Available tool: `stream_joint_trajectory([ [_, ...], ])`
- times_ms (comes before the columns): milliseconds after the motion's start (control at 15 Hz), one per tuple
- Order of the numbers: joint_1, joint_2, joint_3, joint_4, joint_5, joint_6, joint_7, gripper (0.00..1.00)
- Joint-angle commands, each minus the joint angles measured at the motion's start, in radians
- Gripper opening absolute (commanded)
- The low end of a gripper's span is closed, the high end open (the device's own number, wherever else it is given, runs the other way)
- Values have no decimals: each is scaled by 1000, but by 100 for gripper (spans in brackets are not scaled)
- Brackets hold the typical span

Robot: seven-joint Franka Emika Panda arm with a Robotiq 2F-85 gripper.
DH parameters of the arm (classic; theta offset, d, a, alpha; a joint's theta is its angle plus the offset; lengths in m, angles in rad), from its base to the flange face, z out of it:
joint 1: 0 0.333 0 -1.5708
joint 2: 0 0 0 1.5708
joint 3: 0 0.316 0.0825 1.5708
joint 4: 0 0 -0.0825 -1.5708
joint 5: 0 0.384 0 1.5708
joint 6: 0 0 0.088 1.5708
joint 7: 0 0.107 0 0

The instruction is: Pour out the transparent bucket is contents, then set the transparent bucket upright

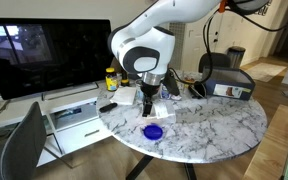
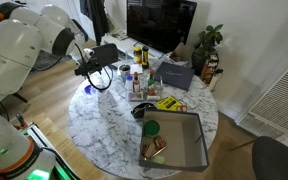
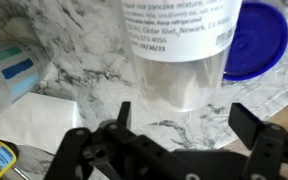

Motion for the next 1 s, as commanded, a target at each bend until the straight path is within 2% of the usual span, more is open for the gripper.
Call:
stream_joint_trajectory([
  [0, 9, 97, 21, 119, 19, 84, -133, 100],
  [67, -26, 116, 84, 61, -71, 108, -46, 100],
  [133, -41, 136, 110, 60, -86, 123, -40, 100],
  [200, -37, 161, 107, 112, -39, 138, -113, 100],
  [267, -67, 186, 163, 64, -106, 162, -55, 100],
  [333, -72, 202, 178, 69, -126, 173, -57, 100],
  [400, -66, 217, 176, 100, -124, 187, -87, 100],
  [667, -80, 253, 201, 114, -190, 215, -74, 100],
  [933, -98, 271, 227, 92, -254, 220, -74, 100],
])
